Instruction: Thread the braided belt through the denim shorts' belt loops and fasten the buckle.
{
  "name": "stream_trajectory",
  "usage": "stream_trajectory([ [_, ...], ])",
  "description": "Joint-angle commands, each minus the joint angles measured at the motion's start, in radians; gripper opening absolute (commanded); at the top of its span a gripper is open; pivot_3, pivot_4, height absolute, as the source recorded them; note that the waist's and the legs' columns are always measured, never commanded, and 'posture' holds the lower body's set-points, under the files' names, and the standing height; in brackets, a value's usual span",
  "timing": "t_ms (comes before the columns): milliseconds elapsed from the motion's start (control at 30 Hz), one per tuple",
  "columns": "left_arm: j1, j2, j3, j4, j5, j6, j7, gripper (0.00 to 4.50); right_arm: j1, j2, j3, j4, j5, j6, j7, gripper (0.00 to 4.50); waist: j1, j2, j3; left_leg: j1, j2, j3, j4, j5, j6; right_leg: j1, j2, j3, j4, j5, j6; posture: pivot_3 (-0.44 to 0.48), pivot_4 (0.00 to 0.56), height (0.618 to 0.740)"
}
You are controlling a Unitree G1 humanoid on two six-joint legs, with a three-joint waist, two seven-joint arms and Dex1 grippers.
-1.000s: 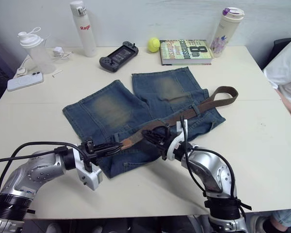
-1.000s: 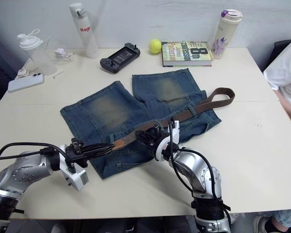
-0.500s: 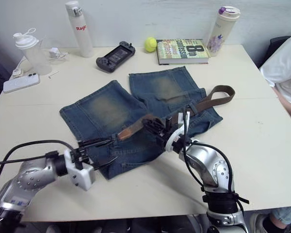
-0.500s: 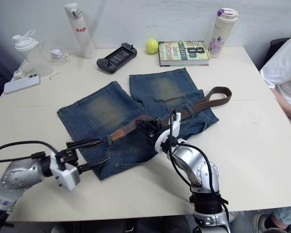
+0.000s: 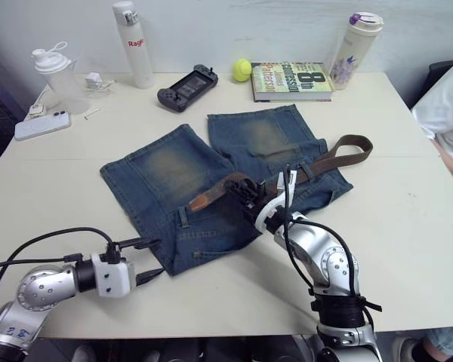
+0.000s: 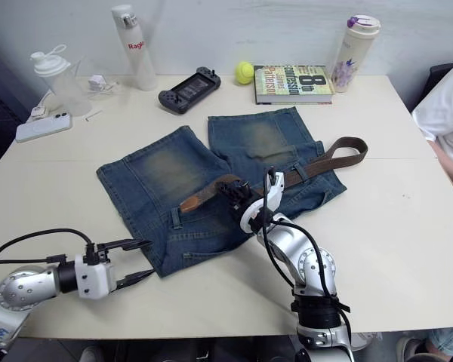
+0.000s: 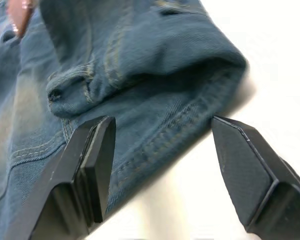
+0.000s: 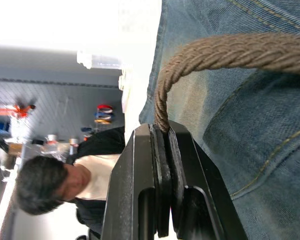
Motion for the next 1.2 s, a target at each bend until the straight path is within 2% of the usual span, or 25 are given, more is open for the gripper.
stream_trajectory([
  [33, -0.011, -0.023, -0.031, -0.032, 0.001, 0.071, -0.028, 3.08, 0.0, -0.008, -0.017, -0.07, -0.003, 0.006, 0.015, 0.0, 0.0, 0.0, 0.0, 0.0, 0.0, 0.0, 0.0, 0.0, 0.0, 0.0, 0.0, 0.0, 0.0, 0.0, 0.0, 0.0, 0.15, 0.74],
  [167, -0.007, -0.014, -0.055, -0.023, 0.023, 0.062, -0.085, 1.77, -0.004, -0.018, -0.044, -0.087, 0.001, -0.004, -0.001, 0.0, -0.002, 0.0, 0.0, 0.0, 0.0, 0.0, 0.0, 0.0, -0.001, 0.0, 0.0, 0.0, 0.0, 0.0, 0.0, 0.0, 0.15, 0.74],
  [267, -0.018, -0.021, -0.067, -0.004, 0.055, 0.047, -0.096, 0.32, -0.006, -0.023, -0.057, -0.092, -0.001, -0.004, -0.008, 0.0, -0.001, 0.0, 0.0, 0.0, 0.0, 0.0, 0.0, 0.0, 0.0, 0.0, 0.0, 0.0, 0.0, 0.0, 0.0, 0.0, 0.15, 0.74],
  [300, -0.028, -0.032, -0.073, 0.0, 0.058, 0.052, -0.095, 0.06, -0.007, -0.024, -0.061, -0.092, -0.002, -0.004, -0.009, 0.0, -0.001, 0.0, 0.0, 0.0, 0.0, 0.0, 0.0, 0.0, 0.0, 0.0, 0.0, 0.0, 0.0, 0.0, 0.0, 0.0, 0.15, 0.74],
  [433, -0.11, -0.102, -0.123, 0.008, 0.094, 0.085, -0.08, 0.06, -0.006, -0.034, -0.072, -0.097, -0.005, -0.003, -0.011, 0.0, 0.001, 0.002, -0.001, 0.0, 0.0, 0.0, 0.0, 0.0, 0.0, 0.0, 0.0, 0.0, 0.0, 0.0, 0.0, 0.0, 0.15, 0.74],
  [567, -0.221, -0.207, -0.191, 0.042, 0.161, 0.124, -0.053, 0.06, -0.001, -0.055, -0.084, -0.108, -0.006, 0.003, -0.01, 0.0, 0.026, 0.01, -0.003, 0.0, -0.003, -0.001, 0.001, 0.001, 0.002, 0.002, -0.002, 0.0, -0.001, 0.0, 0.001, 0.0, 0.15, 0.74],
  [667, -0.259, -0.244, -0.212, 0.055, 0.188, 0.134, -0.053, 0.06, 0.007, -0.076, -0.086, -0.108, -0.027, 0.011, -0.01, 0.0, 0.033, 0.012, -0.004, 0.0, -0.005, -0.001, 0.001, 0.002, 0.003, 0.003, -0.004, 0.001, -0.001, 0.001, 0.002, 0.0, 0.15, 0.74],
  [833, -0.227, -0.247, -0.208, -0.05, 0.122, 0.206, -0.096, 0.06, 0.023, -0.111, -0.106, -0.107, -0.052, 0.012, -0.002, 0.0, 0.026, 0.012, -0.005, 0.0, -0.005, -0.001, 0.001, 0.003, 0.002, 0.003, -0.003, 0.001, -0.001, 0.002, 0.003, 0.0, 0.15, 0.74],
  [967, -0.148, -0.183, -0.156, -0.196, 0.023, 0.376, -0.149, 0.06, 0.035, -0.12, -0.113, -0.114, -0.044, 0.01, -0.004, 0.0, 0.015, 0.011, -0.004, 0.0, -0.004, -0.001, 0.0, 0.003, 0.001, 0.002, -0.003, 0.002, -0.003, 0.001, 0.003, 0.0, 0.15, 0.74],
  [1033, -0.105, -0.145, -0.096, -0.263, -0.026, 0.427, -0.157, 0.84, 0.043, -0.119, -0.11, -0.121, -0.035, 0.015, -0.009, 0.0, 0.01, 0.011, -0.004, 0.0, -0.004, -0.001, 0.0, 0.004, 0.001, 0.002, -0.002, 0.002, -0.003, 0.001, 0.003, 0.0, 0.15, 0.74],
  [1067, -0.089, -0.131, -0.076, -0.289, -0.043, 0.447, -0.161, 1.09, 0.047, -0.119, -0.108, -0.123, -0.032, 0.018, -0.011, 0.0, 0.005, 0.011, -0.004, 0.0, -0.003, -0.001, 0.0, 0.004, 0.0, 0.002, -0.001, 0.002, -0.004, 0.001, 0.003, 0.0, 0.15, 0.74],
  [1200, -0.036, -0.095, 0.036, -0.419, -0.17, 0.567, -0.159, 2.95, 0.055, -0.102, -0.086, -0.129, -0.026, 0.026, -0.01, 0.0, -0.001, 0.01, -0.004, -0.001, -0.002, -0.002, -0.001, 0.004, 0.0, 0.002, 0.0, 0.002, -0.004, 0.001, 0.003, 0.0, 0.15, 0.74],
])
